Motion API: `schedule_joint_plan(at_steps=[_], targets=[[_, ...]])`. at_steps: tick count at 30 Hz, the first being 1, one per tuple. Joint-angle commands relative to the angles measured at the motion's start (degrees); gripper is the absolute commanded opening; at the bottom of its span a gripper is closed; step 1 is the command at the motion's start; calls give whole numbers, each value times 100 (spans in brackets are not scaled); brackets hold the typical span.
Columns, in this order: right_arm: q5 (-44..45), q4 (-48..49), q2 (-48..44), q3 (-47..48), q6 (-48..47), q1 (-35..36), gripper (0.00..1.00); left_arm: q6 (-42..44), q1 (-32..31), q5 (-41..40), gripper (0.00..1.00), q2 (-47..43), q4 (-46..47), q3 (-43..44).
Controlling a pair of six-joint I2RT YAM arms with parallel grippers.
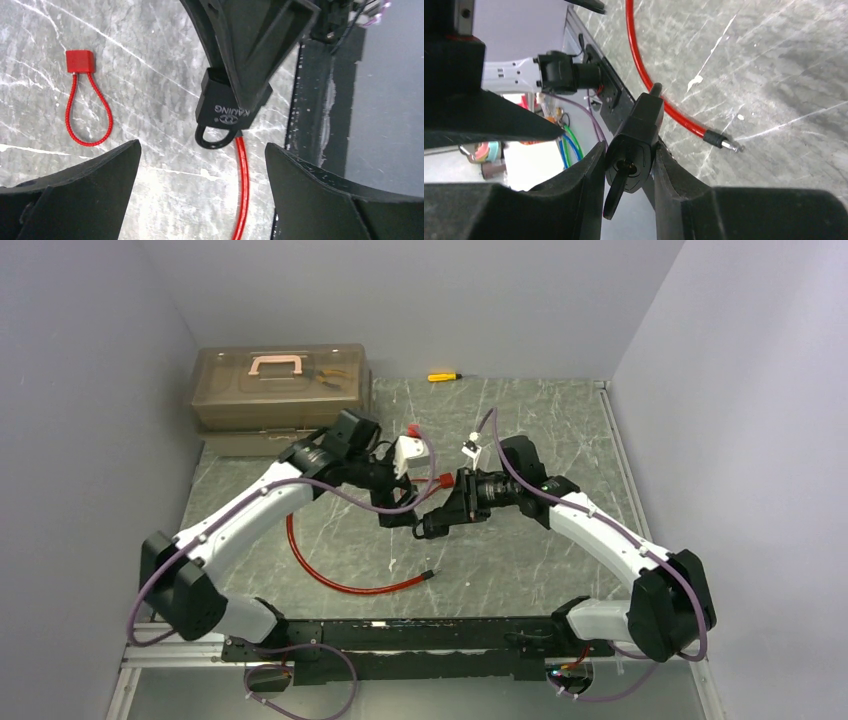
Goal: Unlock with the key
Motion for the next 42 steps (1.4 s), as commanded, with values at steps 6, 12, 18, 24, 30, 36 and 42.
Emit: schedule_joint_plan(at_steps=[6, 12, 18, 24, 30, 36, 42], targets=[[-960, -638, -158, 1283, -1279, 282, 0, -74, 240, 1843, 100, -1177, 317, -959], [-771, -1981, 484, 2699, -2317, 1102, 0, -866, 360, 2220, 99, -1615, 1197, -1828], [-766, -2322, 599, 3219, -2684, 1468, 0, -1104, 437, 2746, 99, -1798, 1410, -1859], [-729, -2760, 651, 3461, -3021, 1539, 0, -1427, 444, 3423, 91, -2036, 1775, -2022], [-641, -3492, 978, 4118, -3464, 1627, 0, -1569, 424, 3304, 66, -2322, 2112, -2378], [-244, -4014, 1383, 4656, -3709, 1940, 0, -1531, 402, 3142, 45, -2323, 2391, -2499], [182, -4180, 1616, 4941, -3654, 2173, 2, -1958, 402, 3110, 1, -2479, 2927, -2619]])
